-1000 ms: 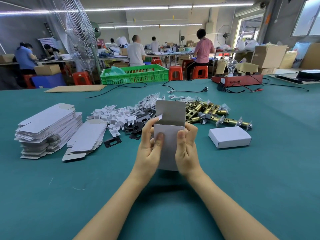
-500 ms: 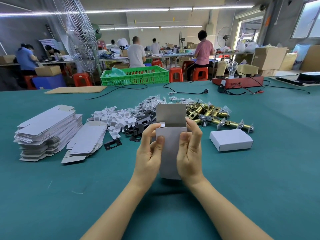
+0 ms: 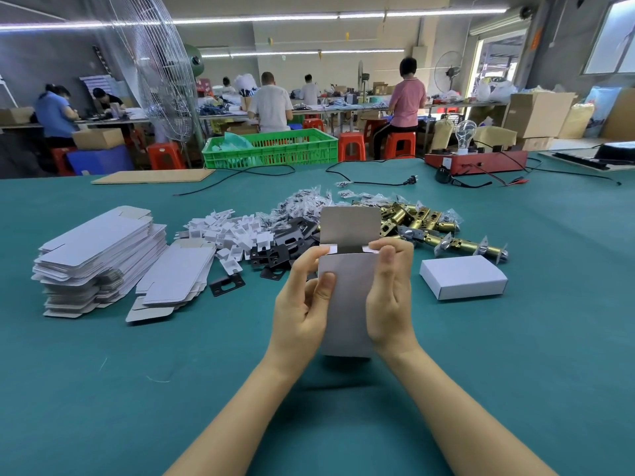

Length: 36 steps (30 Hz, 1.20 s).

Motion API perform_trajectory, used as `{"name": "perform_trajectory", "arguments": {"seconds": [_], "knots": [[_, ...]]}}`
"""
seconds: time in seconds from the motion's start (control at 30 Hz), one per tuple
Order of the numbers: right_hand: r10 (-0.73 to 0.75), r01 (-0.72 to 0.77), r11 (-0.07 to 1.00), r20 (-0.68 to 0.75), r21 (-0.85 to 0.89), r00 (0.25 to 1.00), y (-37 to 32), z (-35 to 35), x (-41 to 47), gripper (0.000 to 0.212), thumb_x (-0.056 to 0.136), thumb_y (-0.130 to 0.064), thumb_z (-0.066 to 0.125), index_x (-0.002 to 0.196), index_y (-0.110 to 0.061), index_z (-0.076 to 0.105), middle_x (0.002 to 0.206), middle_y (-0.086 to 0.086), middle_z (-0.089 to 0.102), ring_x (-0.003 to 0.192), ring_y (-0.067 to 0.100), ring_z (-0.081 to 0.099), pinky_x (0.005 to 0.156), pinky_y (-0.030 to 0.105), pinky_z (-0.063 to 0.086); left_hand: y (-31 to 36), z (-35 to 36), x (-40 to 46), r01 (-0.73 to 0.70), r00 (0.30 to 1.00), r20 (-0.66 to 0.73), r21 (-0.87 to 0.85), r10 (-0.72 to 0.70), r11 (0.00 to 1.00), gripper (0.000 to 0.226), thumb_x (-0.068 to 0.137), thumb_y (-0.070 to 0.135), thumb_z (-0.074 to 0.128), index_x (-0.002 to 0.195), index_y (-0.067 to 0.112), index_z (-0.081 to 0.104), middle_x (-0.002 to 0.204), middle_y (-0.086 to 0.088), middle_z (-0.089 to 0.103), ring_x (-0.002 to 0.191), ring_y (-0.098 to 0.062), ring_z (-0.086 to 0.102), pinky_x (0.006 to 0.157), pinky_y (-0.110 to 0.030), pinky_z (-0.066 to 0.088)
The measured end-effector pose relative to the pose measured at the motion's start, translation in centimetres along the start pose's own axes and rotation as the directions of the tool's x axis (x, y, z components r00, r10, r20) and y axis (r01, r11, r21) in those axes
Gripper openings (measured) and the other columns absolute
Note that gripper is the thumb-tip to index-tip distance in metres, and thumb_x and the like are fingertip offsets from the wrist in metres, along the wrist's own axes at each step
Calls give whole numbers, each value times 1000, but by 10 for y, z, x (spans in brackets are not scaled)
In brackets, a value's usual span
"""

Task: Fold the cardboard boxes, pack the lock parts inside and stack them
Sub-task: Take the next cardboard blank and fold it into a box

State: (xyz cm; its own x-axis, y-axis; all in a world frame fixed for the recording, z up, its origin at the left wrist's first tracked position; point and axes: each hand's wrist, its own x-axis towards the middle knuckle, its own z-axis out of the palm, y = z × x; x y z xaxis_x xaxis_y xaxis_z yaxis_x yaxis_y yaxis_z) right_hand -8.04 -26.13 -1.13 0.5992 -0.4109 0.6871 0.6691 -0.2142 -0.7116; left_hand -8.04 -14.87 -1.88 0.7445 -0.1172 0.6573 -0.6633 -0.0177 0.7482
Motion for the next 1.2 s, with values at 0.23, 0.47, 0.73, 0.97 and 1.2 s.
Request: {"name": "perform_trajectory", "arguments": {"seconds": [0.23, 0.47, 0.73, 0.97, 1.2], "knots": [[24, -22, 998, -33, 63, 999, -6, 1, 3, 11, 98, -16, 35, 99, -24, 43, 85, -32, 51, 76, -8, 47, 72, 8, 38, -1, 1, -1, 2, 1000, 3, 1, -2, 1000, 34, 96, 33, 49, 118, 59, 49, 89, -17, 52, 64, -44, 47, 53, -52, 41], [182, -188, 963, 49, 192, 982, -13, -2, 7, 33, 95, -28, 41, 123, -40, 52, 97, -15, 61, 93, 4, 57, 85, 16, 43, -1, 1, -2, 17, 1000, -5, 12, -17, 1000, 35, 98, 30, 49, 116, 59, 49, 89, -14, 53, 65, -41, 43, 51, -44, 36], [179, -226, 902, 158, 368, 971, -23, -4, 13, 15, 93, -16, 43, 100, -26, 51, 84, -15, 61, 79, 1, 56, 73, 13, 45, -1, 2, 0, 37, 999, -16, -2, -37, 999, 36, 97, 28, 49, 115, 59, 50, 100, 8, 60, 72, -42, 48, 55, -53, 43], [126, -156, 958, 136, 240, 983, -29, -2, 9, 12, 96, -28, 46, 92, -17, 46, 79, -3, 43, 72, 5, 40, 67, 11, 36, 3, 4, 0, 78, 996, -49, -52, -81, 996, 41, 94, 28, 52, 115, 63, 52, 108, -16, 57, 75, -45, 52, 65, -60, 47], [123, -144, 972, 122, 184, 985, -25, -2, 7, 5, 93, -21, 46, 91, -17, 47, 86, 1, 52, 73, 2, 46, 69, 8, 39, 0, 3, 0, 104, 994, -13, -94, -105, 990, 40, 93, 30, 50, 113, 65, 51, 103, 18, 66, 83, -10, 64, 69, -38, 53]]}}
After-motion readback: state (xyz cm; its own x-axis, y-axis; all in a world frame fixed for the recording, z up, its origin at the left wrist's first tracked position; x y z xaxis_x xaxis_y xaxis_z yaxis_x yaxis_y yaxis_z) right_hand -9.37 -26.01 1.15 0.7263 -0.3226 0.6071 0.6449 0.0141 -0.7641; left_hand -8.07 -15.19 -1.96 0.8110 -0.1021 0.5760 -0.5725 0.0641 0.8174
